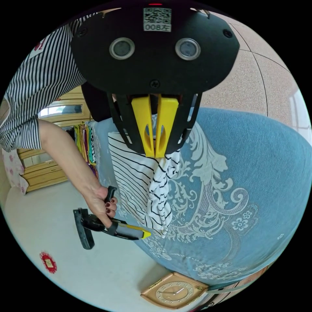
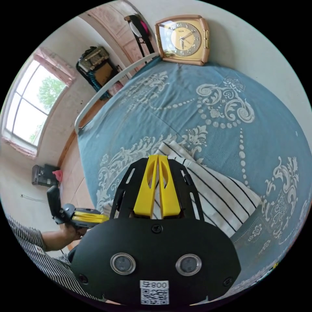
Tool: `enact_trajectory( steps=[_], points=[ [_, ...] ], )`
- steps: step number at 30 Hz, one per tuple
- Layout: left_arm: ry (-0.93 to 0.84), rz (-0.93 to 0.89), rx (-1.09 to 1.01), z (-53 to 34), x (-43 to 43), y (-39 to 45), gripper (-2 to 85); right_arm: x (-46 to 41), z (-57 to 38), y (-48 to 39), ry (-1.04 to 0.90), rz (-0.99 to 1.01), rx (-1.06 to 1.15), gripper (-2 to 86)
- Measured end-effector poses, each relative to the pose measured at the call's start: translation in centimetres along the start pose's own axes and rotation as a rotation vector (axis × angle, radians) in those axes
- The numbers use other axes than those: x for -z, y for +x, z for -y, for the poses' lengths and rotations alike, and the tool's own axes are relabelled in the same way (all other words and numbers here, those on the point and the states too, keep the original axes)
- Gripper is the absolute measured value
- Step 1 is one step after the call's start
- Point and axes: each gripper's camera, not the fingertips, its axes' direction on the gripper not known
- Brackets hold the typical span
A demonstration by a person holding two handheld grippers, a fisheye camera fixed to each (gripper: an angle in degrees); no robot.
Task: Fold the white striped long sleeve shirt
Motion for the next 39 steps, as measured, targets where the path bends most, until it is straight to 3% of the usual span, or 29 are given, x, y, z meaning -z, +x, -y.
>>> enact_trajectory(
  steps=[5, 10, 23, 33, 39],
  points=[
    [0.01, 0.009, -0.014, 0.1, -0.1, 1.2, 0.2, -0.4, -6.6, -1.8, -0.034, 0.131, 0.03, 0.0],
    [-0.006, -0.001, 0.006, 0.2, -1.3, 1.7, 0.2, -7.0, -9.4, -2.2, -0.182, 0.059, 0.032, 0.0],
    [-0.057, 0.071, -0.048, 1.2, -2.7, 6.6, 0.2, -3.8, -18.9, -1.6, -0.109, 0.026, -0.009, 0.1],
    [-0.133, 0.15, -0.08, 2.3, -3.9, 11.6, 0.2, 1.9, -41.3, 3.4, -0.055, 0.115, -0.271, 0.1],
    [-0.128, 0.376, -0.202, 1.7, -2.8, 17.6, 0.3, 2.5, -54.5, 4.0, -0.046, 0.129, -0.414, 0.1]
  ],
)
